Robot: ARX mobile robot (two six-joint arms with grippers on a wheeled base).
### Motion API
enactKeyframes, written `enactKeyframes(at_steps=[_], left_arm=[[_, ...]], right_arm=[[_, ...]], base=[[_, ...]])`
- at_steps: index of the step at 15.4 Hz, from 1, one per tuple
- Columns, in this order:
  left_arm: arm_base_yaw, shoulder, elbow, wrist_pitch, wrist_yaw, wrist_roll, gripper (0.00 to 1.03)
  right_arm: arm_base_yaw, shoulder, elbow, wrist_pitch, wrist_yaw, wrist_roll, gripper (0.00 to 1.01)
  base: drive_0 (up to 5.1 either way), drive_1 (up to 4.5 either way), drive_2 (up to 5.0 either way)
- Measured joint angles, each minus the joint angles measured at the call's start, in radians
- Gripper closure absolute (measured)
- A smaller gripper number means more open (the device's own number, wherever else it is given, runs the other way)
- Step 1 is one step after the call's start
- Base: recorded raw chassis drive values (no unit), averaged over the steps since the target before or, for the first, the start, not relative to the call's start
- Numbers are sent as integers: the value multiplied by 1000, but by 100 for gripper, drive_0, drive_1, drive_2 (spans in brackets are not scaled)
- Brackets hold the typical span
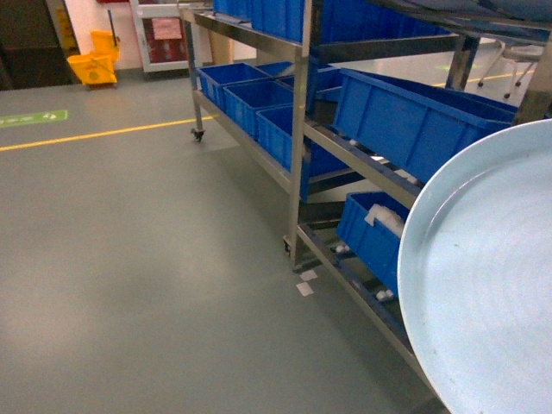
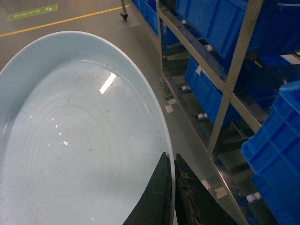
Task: Place blue tray on left shelf second layer neatly
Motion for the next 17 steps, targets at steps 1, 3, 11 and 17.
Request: enactKeyframes(at_steps=[1,3,11,17], left_arm=[[0,0,0,0,0,0,5],[0,0,0,0,0,0,5],[0,0,0,0,0,0,5],[0,0,0,0,0,0,5]], right_arm=[[0,0,0,0,0,0,99],[0,0,0,0,0,0,99],[0,0,0,0,0,0,99],[0,0,0,0,0,0,99]], base=[[-147,-147,-147],[-147,-147,-147],[-152,-152,-152],[-152,-152,-152]])
